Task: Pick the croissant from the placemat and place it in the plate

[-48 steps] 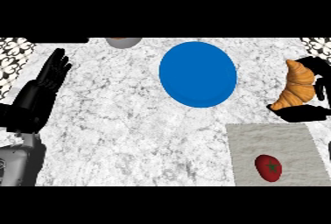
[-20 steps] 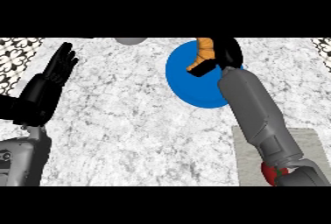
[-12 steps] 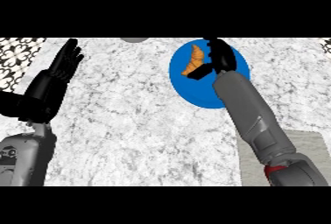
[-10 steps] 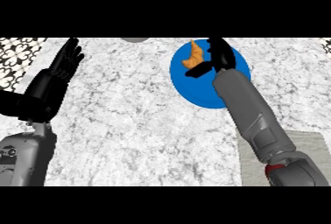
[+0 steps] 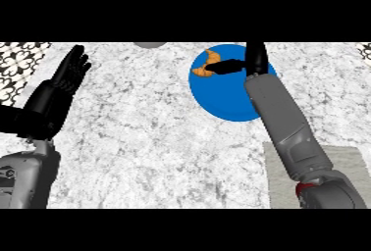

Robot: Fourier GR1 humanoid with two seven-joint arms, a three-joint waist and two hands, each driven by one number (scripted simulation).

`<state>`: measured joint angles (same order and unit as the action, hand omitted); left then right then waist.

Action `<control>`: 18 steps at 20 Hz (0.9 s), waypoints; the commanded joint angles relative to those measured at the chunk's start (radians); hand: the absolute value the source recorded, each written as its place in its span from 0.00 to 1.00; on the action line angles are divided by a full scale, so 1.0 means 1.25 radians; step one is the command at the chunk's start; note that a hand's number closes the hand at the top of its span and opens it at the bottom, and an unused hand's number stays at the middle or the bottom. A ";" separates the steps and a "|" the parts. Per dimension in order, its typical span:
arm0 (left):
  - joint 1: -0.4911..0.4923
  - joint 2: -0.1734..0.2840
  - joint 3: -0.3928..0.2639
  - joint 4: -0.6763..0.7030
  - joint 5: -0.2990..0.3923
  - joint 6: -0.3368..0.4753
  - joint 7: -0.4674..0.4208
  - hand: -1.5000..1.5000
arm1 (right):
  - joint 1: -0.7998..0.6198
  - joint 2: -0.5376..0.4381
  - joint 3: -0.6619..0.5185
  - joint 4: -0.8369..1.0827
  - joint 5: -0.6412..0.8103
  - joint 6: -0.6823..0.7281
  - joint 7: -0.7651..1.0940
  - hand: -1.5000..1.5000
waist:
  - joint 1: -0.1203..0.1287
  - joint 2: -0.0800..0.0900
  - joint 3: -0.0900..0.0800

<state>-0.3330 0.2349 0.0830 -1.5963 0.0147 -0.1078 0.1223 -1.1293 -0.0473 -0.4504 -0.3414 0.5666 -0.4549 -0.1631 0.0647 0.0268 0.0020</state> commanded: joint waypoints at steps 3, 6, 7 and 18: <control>-0.005 0.005 0.012 -0.006 0.009 -0.003 0.015 0.50 | -0.017 -0.065 -0.087 0.002 -0.098 0.046 -0.062 0.00 | -0.016 -0.008 0.000; 0.056 0.027 0.027 -0.043 0.014 -0.020 0.006 0.50 | 0.045 -0.095 -0.108 -0.002 -0.130 0.075 -0.106 0.00 | -0.023 -0.014 -0.001; 0.066 -0.021 0.000 -0.017 0.000 0.004 -0.016 0.50 | 0.053 -0.085 -0.102 -0.015 -0.133 0.065 -0.109 0.00 | -0.034 -0.016 -0.001; 0.050 -0.001 0.030 -0.014 0.011 -0.007 0.005 0.50 | 0.215 -0.266 -0.113 -0.047 -0.210 0.324 -0.232 0.00 | -0.050 -0.019 -0.001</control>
<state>-0.2800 0.2404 0.1157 -1.6366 0.0242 -0.1095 0.1509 -0.9383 -0.3175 -0.5969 -0.3838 0.3272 -0.1544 -0.3977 0.0115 0.0043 0.0007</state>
